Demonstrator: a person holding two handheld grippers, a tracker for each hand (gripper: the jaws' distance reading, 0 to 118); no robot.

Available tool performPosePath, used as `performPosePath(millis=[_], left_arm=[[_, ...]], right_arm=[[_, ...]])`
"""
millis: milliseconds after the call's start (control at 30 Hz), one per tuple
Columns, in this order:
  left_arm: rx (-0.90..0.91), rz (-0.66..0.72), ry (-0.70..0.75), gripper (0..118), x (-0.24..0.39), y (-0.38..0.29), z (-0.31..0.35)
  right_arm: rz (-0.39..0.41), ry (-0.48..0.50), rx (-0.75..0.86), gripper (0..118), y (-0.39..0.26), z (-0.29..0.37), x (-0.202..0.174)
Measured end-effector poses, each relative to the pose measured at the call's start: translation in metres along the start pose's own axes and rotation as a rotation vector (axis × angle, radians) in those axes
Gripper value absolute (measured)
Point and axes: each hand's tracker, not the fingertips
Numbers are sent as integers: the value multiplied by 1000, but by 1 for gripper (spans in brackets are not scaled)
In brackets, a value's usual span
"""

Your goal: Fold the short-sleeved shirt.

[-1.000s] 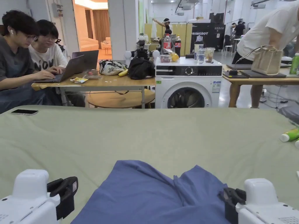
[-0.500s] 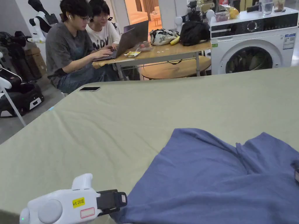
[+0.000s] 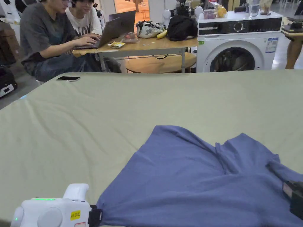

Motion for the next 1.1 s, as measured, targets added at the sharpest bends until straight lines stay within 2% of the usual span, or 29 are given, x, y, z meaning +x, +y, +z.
performPosePath(millis=[33, 67, 100, 133, 167, 233, 267, 367, 533, 667, 733, 767, 800, 867, 933, 1067, 1100], left_arm=[[7, -23, 16, 2, 3, -1, -1], [7, -39, 24, 2, 5, -3, -3], [10, -44, 21, 2, 6, -4, -3], [15, -58, 32, 2, 4, -3, -2], [14, -58, 29, 2, 4, -3, -1], [9, -52, 23, 2, 6, -2, 0], [6, -47, 17, 2, 5, -2, 1], [9, -25, -1, 2, 1, -3, 2], [16, 39, -29, 2, -3, -5, 3], [19, 68, -43, 2, -6, -5, 3], [20, 74, -48, 2, -7, -6, 4], [20, 81, -50, 2, -8, -5, 3], [20, 86, -51, 2, -9, -5, 3], [20, 82, -48, 1, -8, -5, 3], [14, 66, -50, 1, -8, -3, 1], [82, 76, -77, 1, -13, -12, 12], [157, 56, -87, 1, -11, -14, 25]], right_arm=[[16, -19, -4, 1, 3, -1, 4], [36, -39, -6, 17, 7, -2, 8], [58, -52, -23, 50, 15, -5, 14], [82, -68, -48, 67, 24, -9, 21], [95, -102, -62, 71, 34, -15, 27], [106, -91, -103, 71, 53, -35, 39], [90, -80, -107, 71, 65, -50, 47], [39, -59, -252, 71, 94, -106, 65], [-105, -67, -488, 71, 113, -203, 92], [-18, -107, -612, 68, 102, -243, 92], [-17, -126, -643, 21, 97, -250, 91], [7, -153, -640, 13, 93, -252, 89], [49, -196, -618, 11, 92, -251, 87], [21, -158, -610, 5, 92, -242, 88], [14, -133, -587, 4, 92, -234, 88], [54, -123, -433, 4, 107, -198, 83], [62, -111, -394, 3, 116, -183, 81]])
